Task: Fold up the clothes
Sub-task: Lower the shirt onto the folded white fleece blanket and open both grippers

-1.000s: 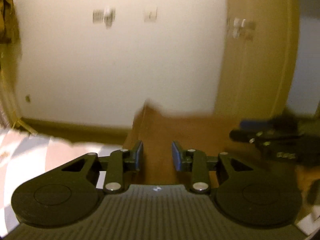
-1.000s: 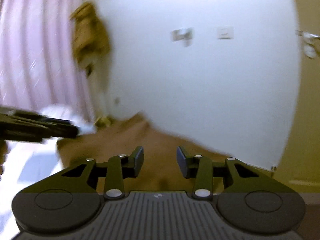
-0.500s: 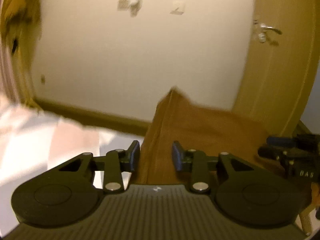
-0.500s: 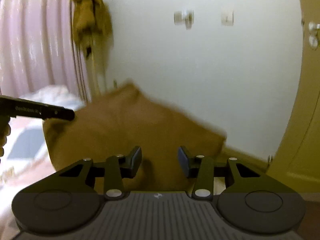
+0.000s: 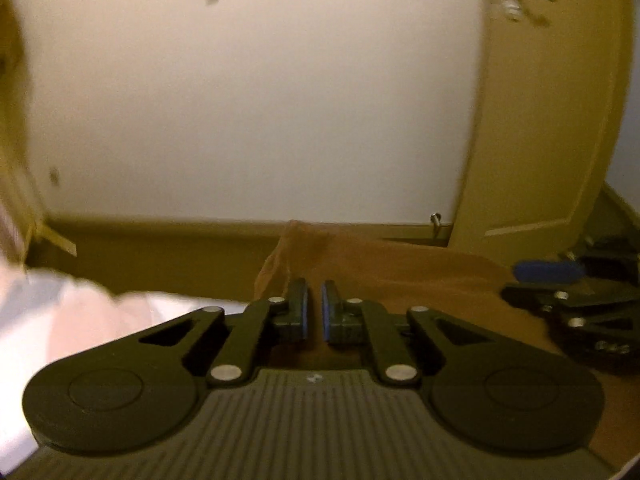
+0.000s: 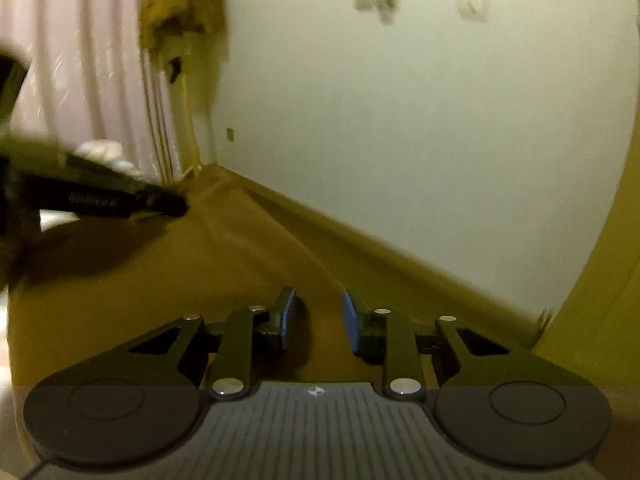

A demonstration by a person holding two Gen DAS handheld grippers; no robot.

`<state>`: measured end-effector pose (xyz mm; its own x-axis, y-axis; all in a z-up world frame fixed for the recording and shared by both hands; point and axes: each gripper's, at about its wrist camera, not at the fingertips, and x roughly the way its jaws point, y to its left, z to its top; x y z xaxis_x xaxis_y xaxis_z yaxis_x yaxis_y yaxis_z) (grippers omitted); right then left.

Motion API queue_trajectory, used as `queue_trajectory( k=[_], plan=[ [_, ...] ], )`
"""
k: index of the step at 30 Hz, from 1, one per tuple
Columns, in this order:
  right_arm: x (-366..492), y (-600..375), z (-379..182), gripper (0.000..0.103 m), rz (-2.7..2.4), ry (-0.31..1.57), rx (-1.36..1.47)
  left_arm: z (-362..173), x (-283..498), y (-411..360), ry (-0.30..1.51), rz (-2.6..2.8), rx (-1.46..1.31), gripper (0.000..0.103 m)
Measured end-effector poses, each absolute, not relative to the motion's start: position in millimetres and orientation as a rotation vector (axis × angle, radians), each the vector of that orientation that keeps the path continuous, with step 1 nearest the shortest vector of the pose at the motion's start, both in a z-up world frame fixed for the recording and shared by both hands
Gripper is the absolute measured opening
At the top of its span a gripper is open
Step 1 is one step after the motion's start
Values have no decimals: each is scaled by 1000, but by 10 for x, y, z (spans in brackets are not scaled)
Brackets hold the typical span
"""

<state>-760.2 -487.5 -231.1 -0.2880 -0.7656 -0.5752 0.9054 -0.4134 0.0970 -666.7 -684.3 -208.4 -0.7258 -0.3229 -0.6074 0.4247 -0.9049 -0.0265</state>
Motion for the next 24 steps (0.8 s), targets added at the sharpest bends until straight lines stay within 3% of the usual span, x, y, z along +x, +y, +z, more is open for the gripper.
queue_trajectory(
  k=[6, 16, 24],
  plan=[
    [-7703, -4770, -2151, 28, -1919, 153, 746, -1929, -6401, -7152, 623, -2555, 723, 4],
    [-6680, -4093, -1715, 30, -1864, 199, 526, -1626, -5333, -6302, 271, -2486, 650, 5],
    [-6349, -4224, -2161, 29, -1841, 430, 625, -2032, -5513, -6462, 302, -2401, 766, 7]
  ],
)
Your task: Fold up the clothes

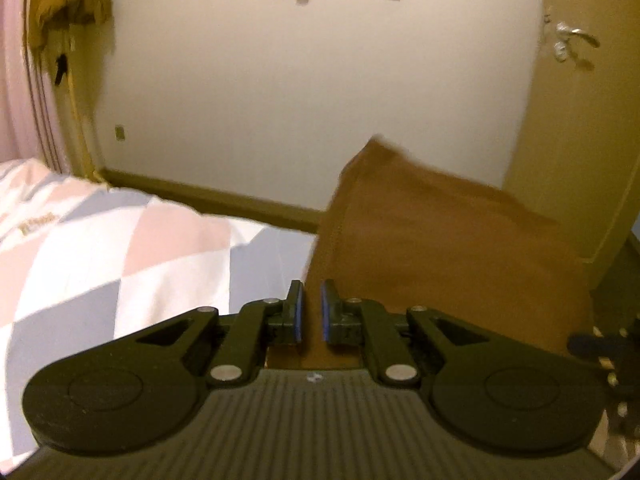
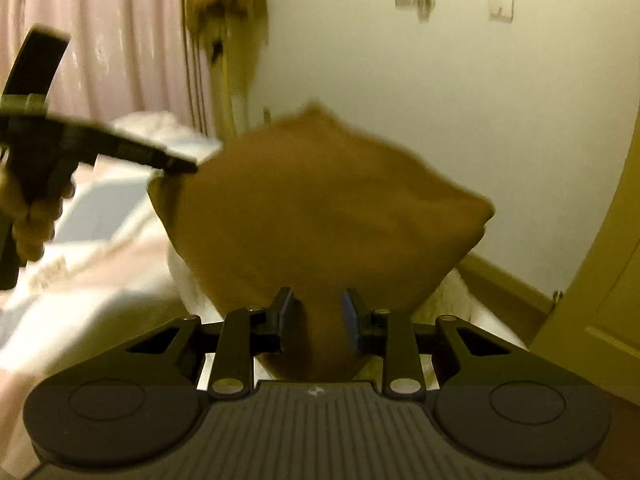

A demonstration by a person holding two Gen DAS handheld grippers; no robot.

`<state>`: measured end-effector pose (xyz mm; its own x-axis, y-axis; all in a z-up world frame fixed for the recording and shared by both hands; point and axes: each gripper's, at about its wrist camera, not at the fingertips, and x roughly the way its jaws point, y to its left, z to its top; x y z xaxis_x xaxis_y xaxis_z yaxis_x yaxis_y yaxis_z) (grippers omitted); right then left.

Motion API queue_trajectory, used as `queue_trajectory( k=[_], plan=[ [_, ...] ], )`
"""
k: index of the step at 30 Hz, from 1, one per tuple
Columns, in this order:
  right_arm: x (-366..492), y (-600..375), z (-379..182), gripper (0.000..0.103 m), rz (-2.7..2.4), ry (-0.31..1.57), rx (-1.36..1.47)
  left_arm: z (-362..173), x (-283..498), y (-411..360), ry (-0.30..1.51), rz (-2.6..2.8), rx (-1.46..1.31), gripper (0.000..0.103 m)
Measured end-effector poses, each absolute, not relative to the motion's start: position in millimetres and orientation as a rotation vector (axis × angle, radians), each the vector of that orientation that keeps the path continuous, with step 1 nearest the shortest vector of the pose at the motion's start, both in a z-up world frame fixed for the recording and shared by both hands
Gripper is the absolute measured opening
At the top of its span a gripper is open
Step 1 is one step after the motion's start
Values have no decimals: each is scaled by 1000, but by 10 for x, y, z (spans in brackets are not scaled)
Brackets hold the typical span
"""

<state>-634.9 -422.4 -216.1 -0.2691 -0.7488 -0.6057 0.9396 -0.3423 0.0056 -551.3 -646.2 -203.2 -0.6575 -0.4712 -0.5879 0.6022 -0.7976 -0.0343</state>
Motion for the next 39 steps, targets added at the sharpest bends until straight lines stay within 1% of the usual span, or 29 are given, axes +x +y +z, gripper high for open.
queue_trajectory(
  k=[4, 5, 7, 8, 10, 11, 12, 14, 19, 22, 24, 26, 28, 33, 37, 39],
  plan=[
    [-6313, -4095, -1935, 31, -1860, 390, 658, -1842, -5504, -6374, 288, -2353, 794, 7],
    [-6298, -4048, -1862, 35, -1866, 378, 666, -1744, -5446, -6312, 300, -2329, 795, 7],
    [-6212, -3845, -1695, 43, -1883, 354, 669, -1542, -5324, -6115, 334, -2283, 817, 15],
    [-6149, -3809, -1608, 46, -1889, 346, 675, -1449, -5230, -6019, 355, -2265, 832, 22],
    [-6030, -3681, -1474, 50, -1899, 334, 722, -1313, -5064, -5876, 367, -2234, 859, 25],
    [-5969, -3593, -1421, 52, -1909, 330, 751, -1231, -4974, -5752, 363, -2224, 882, 31],
    [-5904, -3502, -1373, 53, -1917, 326, 784, -1155, -4888, -5627, 358, -2214, 903, 38],
    [-5769, -3318, -1271, 53, -1928, 310, 846, -1000, -4702, -5363, 355, -2196, 933, 44],
    [-5431, -2953, -953, 62, -1942, 301, 906, -647, -4270, -4821, 416, -2146, 995, 48],
    [-5306, -2811, -699, 68, -1951, 299, 898, -408, -4067, -4553, 432, -2122, 1008, 55],
    [-5240, -2732, -522, 73, -1956, 297, 884, -236, -3954, -4386, 421, -2104, 1013, 65],
    [-5180, -2674, -362, 77, -1966, 294, 867, -75, -3869, -4239, 404, -2091, 1020, 67],
    [-5126, -2608, -204, 82, -1971, 286, 851, 55, -3793, -4141, 391, -2081, 1025, 68],
    [-5009, -2474, 79, 91, -1976, 274, 833, 283, -3650, -4021, 393, -2066, 1012, 78],
    [-4921, -2399, 206, 97, -1988, 284, 814, 397, -3574, -3960, 382, -2047, 1008, 81],
    [-4889, -2377, 241, 100, -1992, 285, 819, 437, -3531, -3921, 380, -2042, 1005, 88]
  ],
)
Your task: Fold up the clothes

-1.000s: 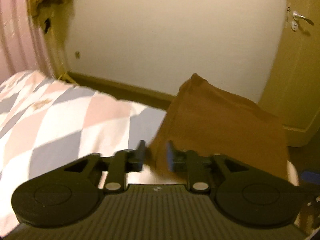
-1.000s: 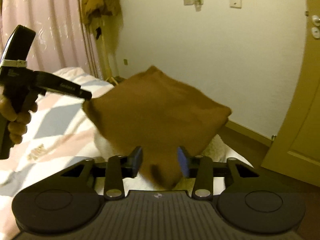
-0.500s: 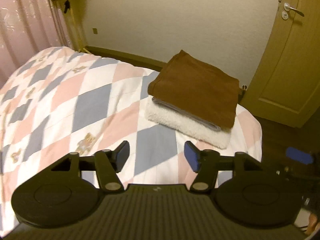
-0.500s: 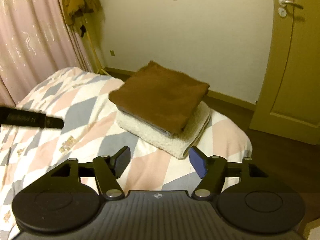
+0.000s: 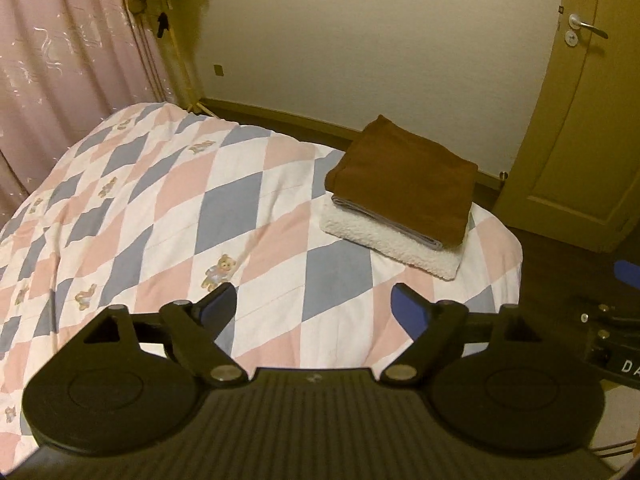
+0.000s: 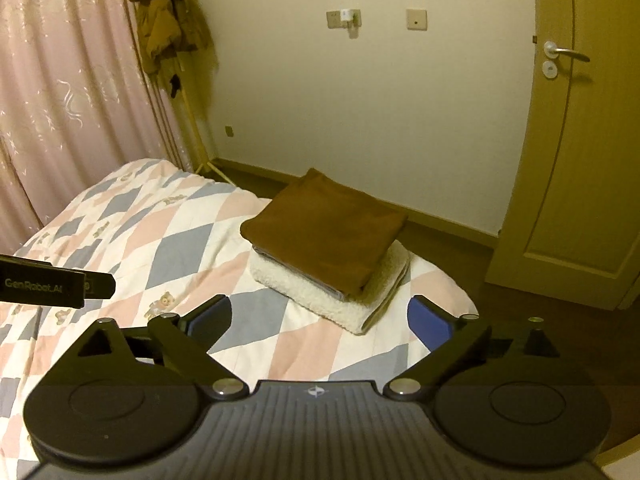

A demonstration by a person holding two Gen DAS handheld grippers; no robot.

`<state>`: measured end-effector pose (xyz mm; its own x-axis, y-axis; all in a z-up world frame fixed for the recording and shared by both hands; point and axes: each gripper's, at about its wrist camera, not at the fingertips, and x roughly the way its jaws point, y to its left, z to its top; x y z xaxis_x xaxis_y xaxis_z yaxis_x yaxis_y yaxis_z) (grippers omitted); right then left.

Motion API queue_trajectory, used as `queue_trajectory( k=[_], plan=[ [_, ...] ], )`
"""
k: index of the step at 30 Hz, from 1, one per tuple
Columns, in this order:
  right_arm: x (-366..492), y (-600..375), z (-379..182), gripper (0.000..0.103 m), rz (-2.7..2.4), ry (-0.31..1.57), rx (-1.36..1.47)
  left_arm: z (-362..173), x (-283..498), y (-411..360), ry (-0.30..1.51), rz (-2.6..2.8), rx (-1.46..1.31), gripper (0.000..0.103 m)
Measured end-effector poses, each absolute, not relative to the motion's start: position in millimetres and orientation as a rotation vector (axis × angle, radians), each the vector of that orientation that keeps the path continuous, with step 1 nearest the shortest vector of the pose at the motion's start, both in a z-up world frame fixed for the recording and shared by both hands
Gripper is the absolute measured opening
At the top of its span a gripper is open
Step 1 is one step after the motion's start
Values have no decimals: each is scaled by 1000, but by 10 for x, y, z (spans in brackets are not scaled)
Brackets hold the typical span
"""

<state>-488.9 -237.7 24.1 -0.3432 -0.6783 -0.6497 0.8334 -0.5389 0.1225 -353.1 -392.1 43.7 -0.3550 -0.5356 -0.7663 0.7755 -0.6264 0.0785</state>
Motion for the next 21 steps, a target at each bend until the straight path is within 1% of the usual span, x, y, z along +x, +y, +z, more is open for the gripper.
queue_trajectory(
  k=[4, 6, 12, 16, 21],
  plan=[
    [-4817, -2350, 299, 101, -2007, 281, 841, 491, -3455, -3825, 365, -2053, 1005, 93],
    [-4778, -2337, 331, 101, -2027, 275, 850, 512, -3411, -3791, 367, -2060, 998, 101],
    [-4630, -2284, 397, 103, -2150, 326, 758, 579, -3311, -3640, 306, -2046, 954, 102],
    [-4595, -2184, 434, 103, -2154, 286, 704, 610, -3223, -3594, 368, -2063, 924, 102],
    [-4641, -2152, 427, 103, -2129, 295, 804, 577, -3221, -3538, 401, -2110, 948, 102]
  ],
)
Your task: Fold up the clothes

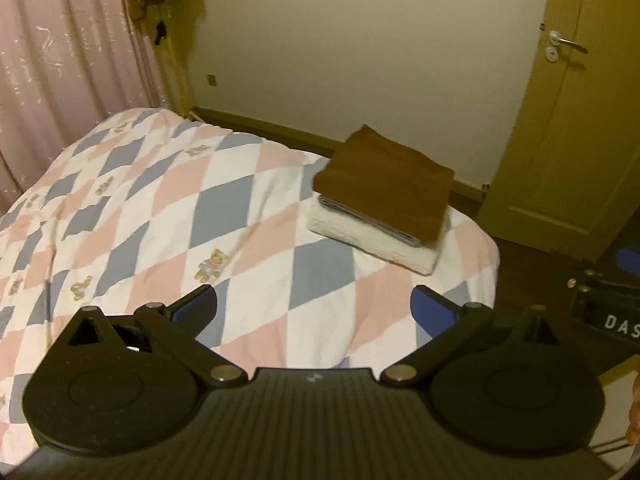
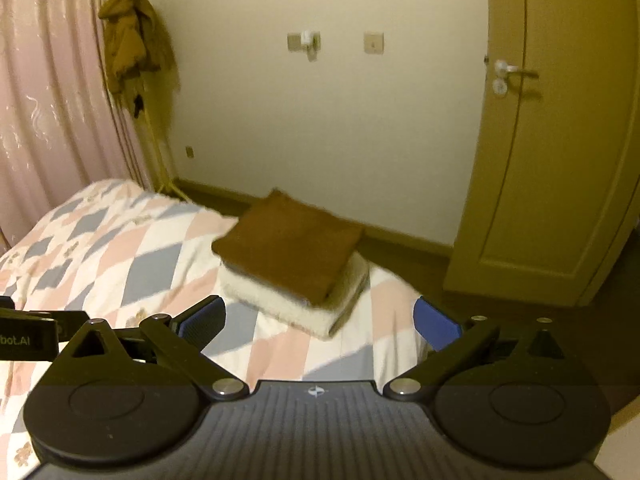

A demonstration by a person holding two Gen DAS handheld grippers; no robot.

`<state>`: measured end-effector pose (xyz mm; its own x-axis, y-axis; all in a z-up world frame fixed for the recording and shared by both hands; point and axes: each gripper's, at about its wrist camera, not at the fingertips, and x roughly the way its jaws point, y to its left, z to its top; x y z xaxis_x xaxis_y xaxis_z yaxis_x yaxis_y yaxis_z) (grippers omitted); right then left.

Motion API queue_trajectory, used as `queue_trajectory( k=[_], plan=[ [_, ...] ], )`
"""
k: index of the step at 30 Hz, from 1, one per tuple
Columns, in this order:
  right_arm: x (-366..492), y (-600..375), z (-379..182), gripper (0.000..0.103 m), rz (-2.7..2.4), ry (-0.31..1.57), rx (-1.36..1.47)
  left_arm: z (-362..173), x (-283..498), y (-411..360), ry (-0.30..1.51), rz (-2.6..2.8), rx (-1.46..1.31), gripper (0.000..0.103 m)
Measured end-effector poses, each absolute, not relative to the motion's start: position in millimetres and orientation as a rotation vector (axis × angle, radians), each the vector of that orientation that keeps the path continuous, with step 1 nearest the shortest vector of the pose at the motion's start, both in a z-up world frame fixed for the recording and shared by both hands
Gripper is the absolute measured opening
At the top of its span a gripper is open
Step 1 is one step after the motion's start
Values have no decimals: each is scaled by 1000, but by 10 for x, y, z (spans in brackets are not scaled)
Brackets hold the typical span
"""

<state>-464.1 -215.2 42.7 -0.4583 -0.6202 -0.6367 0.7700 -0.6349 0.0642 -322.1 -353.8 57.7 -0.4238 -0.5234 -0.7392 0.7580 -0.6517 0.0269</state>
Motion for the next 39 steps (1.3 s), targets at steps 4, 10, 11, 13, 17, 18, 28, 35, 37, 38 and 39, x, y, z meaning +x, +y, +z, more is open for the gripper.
queue_trajectory(
  k=[4, 10, 11, 13, 17, 18, 28, 35, 37, 38, 39],
  plan=[
    [-4671, -2154, 361, 103, -2112, 310, 879, 523, -3293, -3485, 381, -2115, 985, 102],
    [-4713, -2184, 249, 103, -2084, 340, 967, 354, -3390, -3488, 401, -2096, 1033, 102],
    [-4715, -2191, 234, 103, -2082, 347, 969, 320, -3403, -3497, 409, -2088, 1042, 102],
    [-4718, -2205, 205, 103, -2074, 361, 973, 251, -3428, -3516, 426, -2074, 1059, 102],
    [-4768, -2227, 105, 103, -2057, 383, 994, 113, -3491, -3547, 444, -2047, 1103, 102],
    [-4790, -2229, 71, 103, -2052, 386, 1005, 77, -3510, -3552, 446, -2040, 1114, 102],
    [-5050, -2330, -87, 103, -2000, 405, 1049, -124, -3755, -3580, 467, -1986, 1169, 102],
    [-5245, -2419, -97, 103, -1975, 427, 1039, -119, -3926, -3618, 475, -1964, 1159, 102],
    [-5305, -2442, -89, 103, -1969, 431, 1031, -105, -3976, -3626, 471, -1959, 1151, 102],
    [-5334, -2449, -87, 103, -1967, 433, 1028, -97, -4001, -3632, 472, -1956, 1147, 102],
    [-5362, -2454, -86, 103, -1966, 435, 1026, -92, -4026, -3636, 475, -1955, 1143, 102]
  ],
)
